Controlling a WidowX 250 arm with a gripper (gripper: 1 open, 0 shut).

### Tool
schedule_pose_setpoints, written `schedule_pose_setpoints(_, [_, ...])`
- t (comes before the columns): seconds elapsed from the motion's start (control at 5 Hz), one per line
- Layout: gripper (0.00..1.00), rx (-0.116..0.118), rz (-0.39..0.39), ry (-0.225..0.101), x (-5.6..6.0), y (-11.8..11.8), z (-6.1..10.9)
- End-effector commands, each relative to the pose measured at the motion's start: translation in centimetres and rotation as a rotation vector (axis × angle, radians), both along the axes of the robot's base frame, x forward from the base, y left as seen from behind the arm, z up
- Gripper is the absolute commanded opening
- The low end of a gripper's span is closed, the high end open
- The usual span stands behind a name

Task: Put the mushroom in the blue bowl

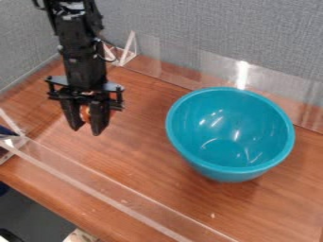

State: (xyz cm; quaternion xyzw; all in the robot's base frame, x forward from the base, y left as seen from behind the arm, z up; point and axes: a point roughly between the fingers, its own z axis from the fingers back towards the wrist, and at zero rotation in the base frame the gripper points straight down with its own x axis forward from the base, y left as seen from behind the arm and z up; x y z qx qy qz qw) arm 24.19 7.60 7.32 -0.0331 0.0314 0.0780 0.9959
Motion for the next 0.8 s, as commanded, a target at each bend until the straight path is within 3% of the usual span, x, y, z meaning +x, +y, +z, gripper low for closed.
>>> schedule_pose_setpoints(0.0, [0.0,0.031,-0.04,-0.056,0.7,-0.2,0.8])
schedule_pose_setpoints(0.6, [0.0,0.046,-0.079,-0.035,0.6,-0.6,-1.1])
